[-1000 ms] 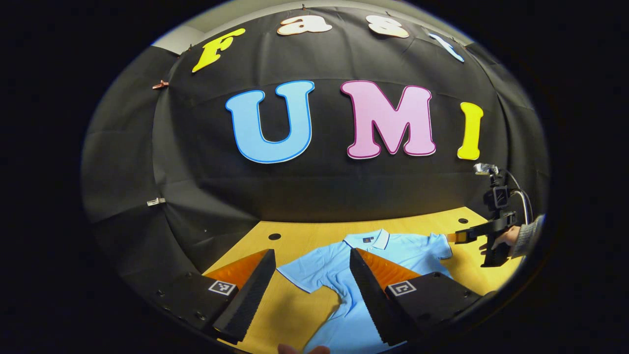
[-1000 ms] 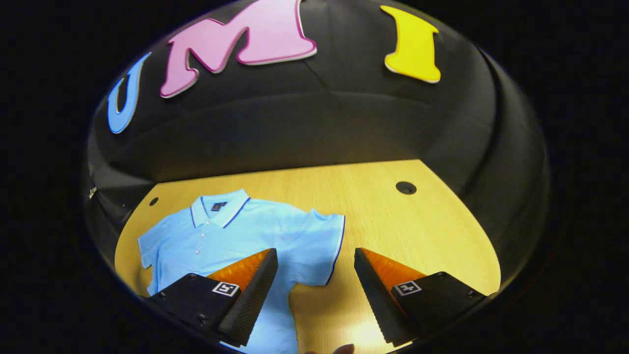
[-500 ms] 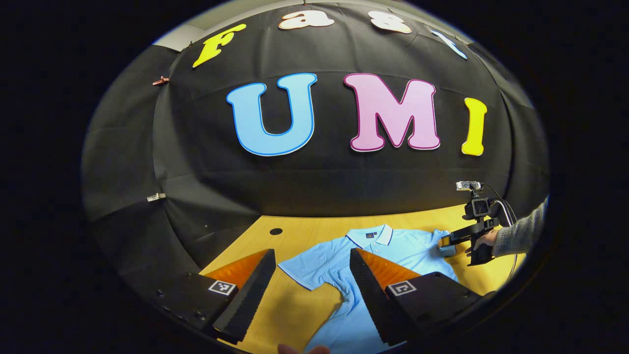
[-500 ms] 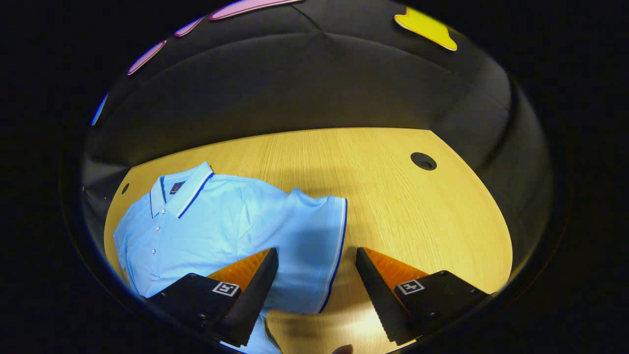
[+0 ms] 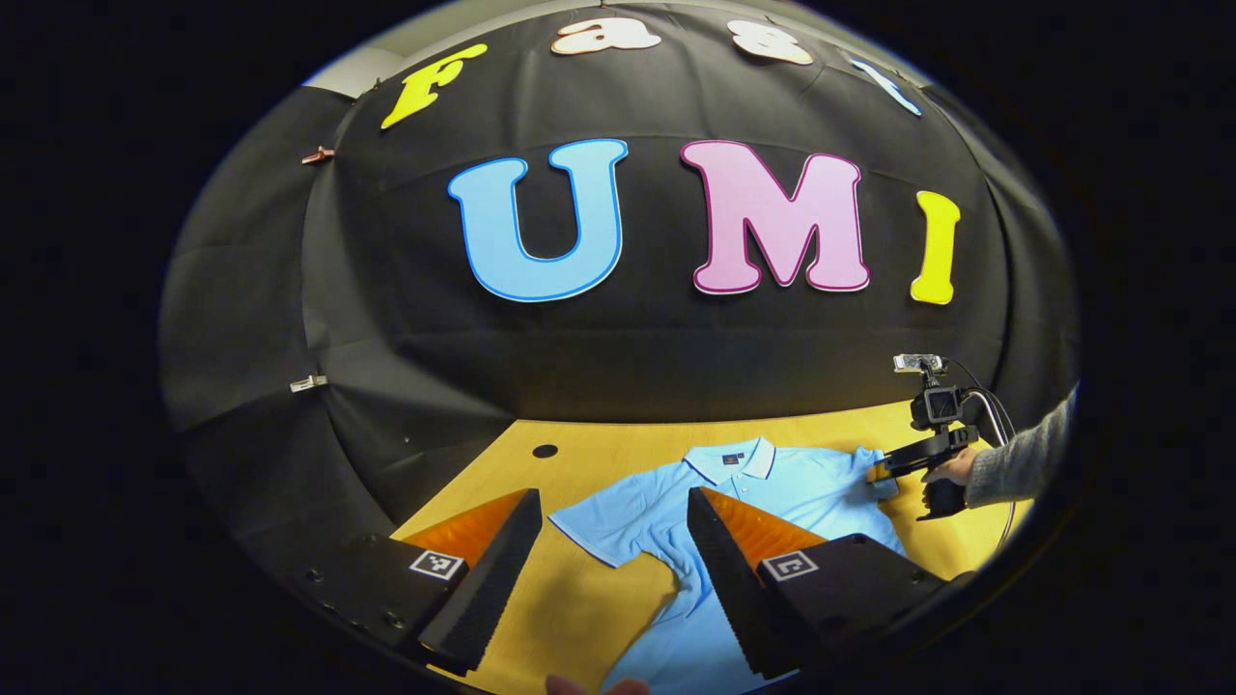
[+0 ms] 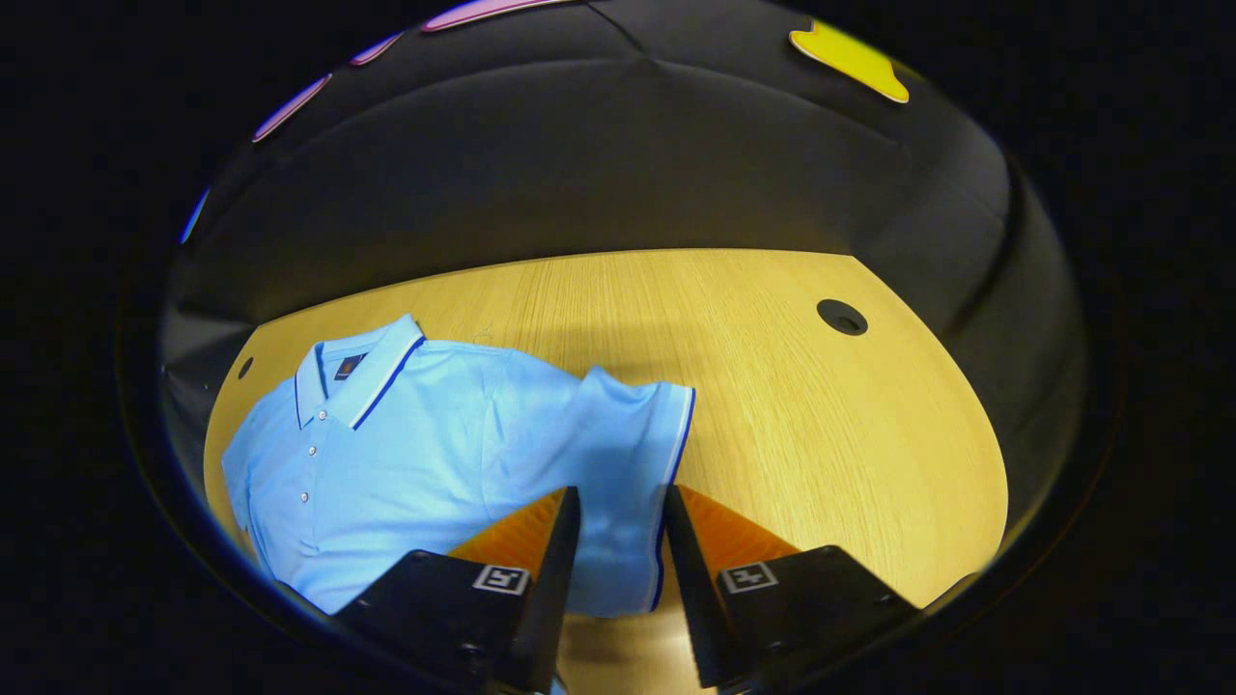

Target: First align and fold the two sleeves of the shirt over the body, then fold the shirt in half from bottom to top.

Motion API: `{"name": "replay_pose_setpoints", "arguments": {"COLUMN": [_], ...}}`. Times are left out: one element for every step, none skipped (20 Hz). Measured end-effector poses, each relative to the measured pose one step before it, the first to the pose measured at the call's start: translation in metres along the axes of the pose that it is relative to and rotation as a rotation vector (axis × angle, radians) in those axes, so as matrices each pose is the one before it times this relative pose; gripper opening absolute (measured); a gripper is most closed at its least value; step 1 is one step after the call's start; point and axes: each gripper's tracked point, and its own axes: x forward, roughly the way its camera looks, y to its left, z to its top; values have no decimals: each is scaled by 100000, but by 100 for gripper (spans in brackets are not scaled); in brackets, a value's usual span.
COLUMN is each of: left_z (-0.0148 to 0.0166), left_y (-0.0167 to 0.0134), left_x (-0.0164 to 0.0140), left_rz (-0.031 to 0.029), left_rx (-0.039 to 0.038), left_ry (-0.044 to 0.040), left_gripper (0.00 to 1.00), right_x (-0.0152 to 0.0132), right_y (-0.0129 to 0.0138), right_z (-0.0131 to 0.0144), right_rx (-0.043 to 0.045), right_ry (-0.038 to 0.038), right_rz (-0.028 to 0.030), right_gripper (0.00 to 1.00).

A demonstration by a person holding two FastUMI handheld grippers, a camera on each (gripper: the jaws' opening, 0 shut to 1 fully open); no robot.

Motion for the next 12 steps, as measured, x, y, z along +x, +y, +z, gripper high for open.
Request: {"name": "replay_pose_setpoints", "arguments": {"left_z": [-57, 22, -101, -27, -151, -22, -126, 36, -125, 79, -64, 26], "left_y": [140, 139, 228, 212, 224, 235, 276, 220, 214, 217, 253, 235], "left_x": [-66, -49, -101, -73, -146, -135, -168, -154, -163, -155, -135, -198], "left_rz": [161, 147, 254, 289, 206, 262, 348, 211, 196, 121, 225, 174], "left_rx": [-195, -125, -100, -163, -171, -77, -92, -97, -29, 63, 185, 90], "left_ry": [-141, 36, 97, 62, 152, 198, 83, 57, 28, -84, -160, -91], "left_gripper": [96, 96, 96, 96, 96, 96, 96, 96, 96, 96, 96, 96], "right_x": [-84, -28, 64, -111, 68, 118, -72, -11, -181, -331, -415, -448], "right_y": [152, 160, 67, -21, 58, -41, 216, 57, 2, 171, 478, 423], "right_z": [55, -64, -17, 134, -106, 110, -89, 50, 36, 389, 696, 903], "right_rx": [437, 706, 239, 561, 1274, 40, 678, -1128, -1224, -818, -429, -345], "right_ry": [288, 309, 68, -159, 235, -250, 71, -566, -436, -1566, -2509, -2769], "right_rz": [352, 218, 342, 645, 214, 61, 580, 128, -258, 71, 711, 766], "right_gripper": [46, 33, 27, 22, 14, 14, 6, 6, 5, 5, 5, 5]}}
